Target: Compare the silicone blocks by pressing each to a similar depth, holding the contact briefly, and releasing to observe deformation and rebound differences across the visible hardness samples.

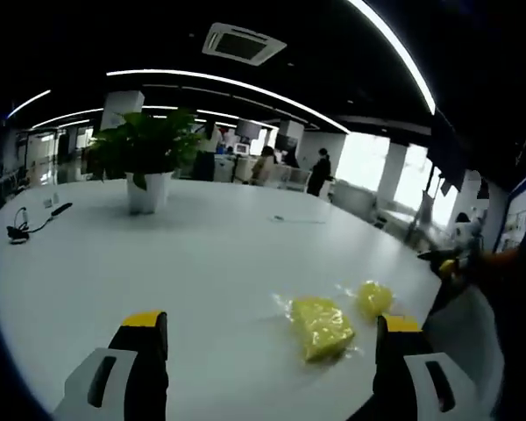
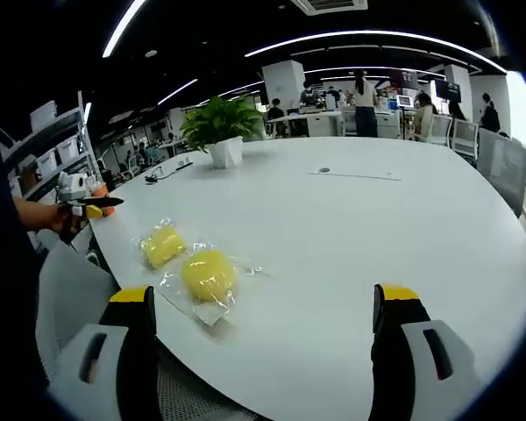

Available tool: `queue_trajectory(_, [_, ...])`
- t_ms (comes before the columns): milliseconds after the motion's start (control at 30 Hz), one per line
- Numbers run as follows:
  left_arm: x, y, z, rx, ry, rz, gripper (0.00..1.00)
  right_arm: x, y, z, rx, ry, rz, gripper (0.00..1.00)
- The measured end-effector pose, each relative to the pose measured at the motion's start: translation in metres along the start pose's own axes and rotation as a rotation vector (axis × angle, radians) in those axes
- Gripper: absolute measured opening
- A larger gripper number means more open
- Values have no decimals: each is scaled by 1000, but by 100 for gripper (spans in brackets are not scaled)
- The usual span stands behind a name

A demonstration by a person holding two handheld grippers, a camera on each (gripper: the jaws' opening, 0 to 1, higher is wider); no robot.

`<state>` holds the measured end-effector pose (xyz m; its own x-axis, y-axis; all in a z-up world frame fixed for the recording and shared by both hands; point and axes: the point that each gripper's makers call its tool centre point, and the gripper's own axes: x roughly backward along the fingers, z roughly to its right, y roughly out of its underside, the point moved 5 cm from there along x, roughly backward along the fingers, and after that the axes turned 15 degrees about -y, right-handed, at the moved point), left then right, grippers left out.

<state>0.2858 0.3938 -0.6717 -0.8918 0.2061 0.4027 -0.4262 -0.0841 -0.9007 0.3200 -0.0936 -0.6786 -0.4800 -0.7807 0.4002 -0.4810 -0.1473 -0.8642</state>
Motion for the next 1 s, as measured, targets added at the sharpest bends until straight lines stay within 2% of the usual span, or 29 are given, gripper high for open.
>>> queue_trajectory(133, [5,4,-10,20,-28,-7,100,0,4,1,-8,1,-9,97])
queue_trajectory(333, [5,-2,-5,-20,-21,-10,100,-1,4,3,-23,29,12,97])
queue_trajectory(667, [4,-5,0,-12,4,-8,100,0,0,-2,-4,35,43,97])
queue_trajectory(1000, [6,-1,6,-27,10,-24,100,4,-1,-2,-16,34,26,97])
